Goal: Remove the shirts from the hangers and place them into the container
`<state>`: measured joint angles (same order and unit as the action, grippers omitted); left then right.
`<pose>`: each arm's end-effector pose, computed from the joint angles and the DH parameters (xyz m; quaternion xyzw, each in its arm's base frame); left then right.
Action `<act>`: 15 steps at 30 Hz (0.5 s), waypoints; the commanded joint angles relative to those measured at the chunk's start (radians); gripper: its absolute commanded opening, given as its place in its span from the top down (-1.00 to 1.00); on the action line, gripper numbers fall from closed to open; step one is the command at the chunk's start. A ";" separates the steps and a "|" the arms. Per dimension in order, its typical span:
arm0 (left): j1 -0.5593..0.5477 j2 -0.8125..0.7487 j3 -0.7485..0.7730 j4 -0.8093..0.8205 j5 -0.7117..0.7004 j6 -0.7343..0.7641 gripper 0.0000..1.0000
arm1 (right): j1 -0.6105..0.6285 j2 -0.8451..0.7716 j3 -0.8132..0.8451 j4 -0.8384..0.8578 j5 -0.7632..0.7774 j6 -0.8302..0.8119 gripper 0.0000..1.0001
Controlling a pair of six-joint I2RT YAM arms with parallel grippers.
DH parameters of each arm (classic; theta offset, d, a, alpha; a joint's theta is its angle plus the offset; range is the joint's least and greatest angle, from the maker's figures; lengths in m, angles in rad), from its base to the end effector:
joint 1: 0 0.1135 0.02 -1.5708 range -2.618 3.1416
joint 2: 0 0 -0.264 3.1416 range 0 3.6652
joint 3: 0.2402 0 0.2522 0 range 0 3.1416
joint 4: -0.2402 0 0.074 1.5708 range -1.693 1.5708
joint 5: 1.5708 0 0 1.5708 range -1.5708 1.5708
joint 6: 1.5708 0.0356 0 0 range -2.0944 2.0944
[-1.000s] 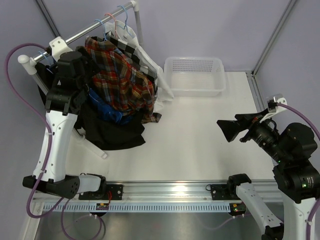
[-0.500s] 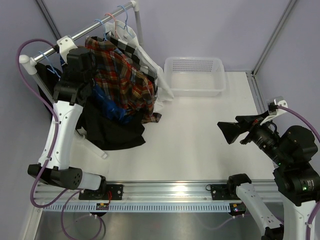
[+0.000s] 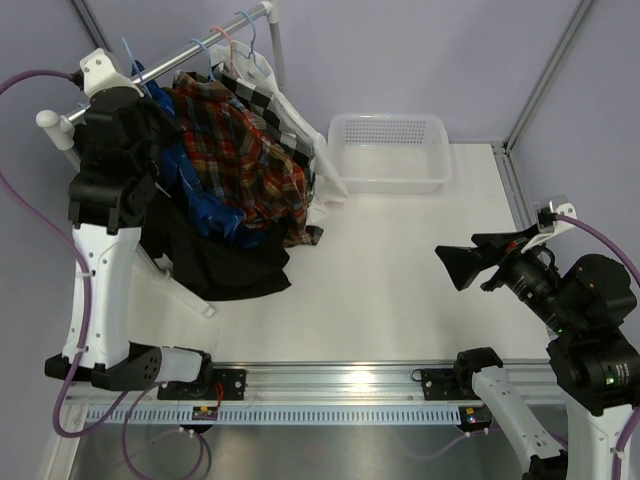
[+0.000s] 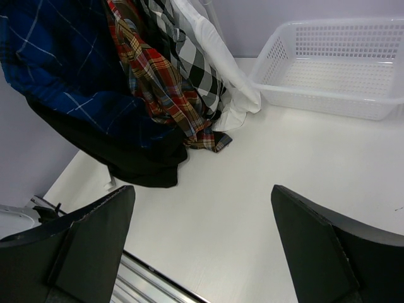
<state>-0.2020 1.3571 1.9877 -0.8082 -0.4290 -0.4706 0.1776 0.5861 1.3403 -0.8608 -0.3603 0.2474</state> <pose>0.2295 -0.0319 0.5456 -0.2357 0.7244 -0.0528 0.6457 0.0413 0.0202 0.4596 -0.0942 0.7355 0.2690 0.6147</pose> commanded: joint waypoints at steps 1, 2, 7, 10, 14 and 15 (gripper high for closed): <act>-0.002 -0.091 0.007 0.092 0.104 -0.028 1.00 | 0.008 -0.011 -0.001 0.013 -0.009 0.010 -0.99; -0.002 -0.126 -0.016 0.092 0.146 -0.064 1.00 | 0.010 -0.011 -0.001 0.014 -0.011 0.010 -0.99; -0.002 -0.213 -0.185 0.092 0.350 -0.157 1.00 | 0.010 0.000 -0.003 0.022 -0.012 0.010 -0.99; -0.016 -0.243 -0.243 0.092 0.504 -0.210 1.00 | 0.010 0.012 0.000 0.028 -0.020 0.012 -0.99; -0.057 -0.265 -0.260 0.092 0.634 -0.247 1.00 | 0.010 0.030 0.002 0.042 -0.035 0.009 -0.99; -0.066 -0.265 -0.256 0.092 0.656 -0.247 1.00 | 0.010 0.037 0.005 0.042 -0.045 0.009 -0.99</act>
<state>-0.2340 1.1164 1.7229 -0.8005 0.0265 -0.6533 0.1776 0.5945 1.3403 -0.8516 -0.3641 0.2478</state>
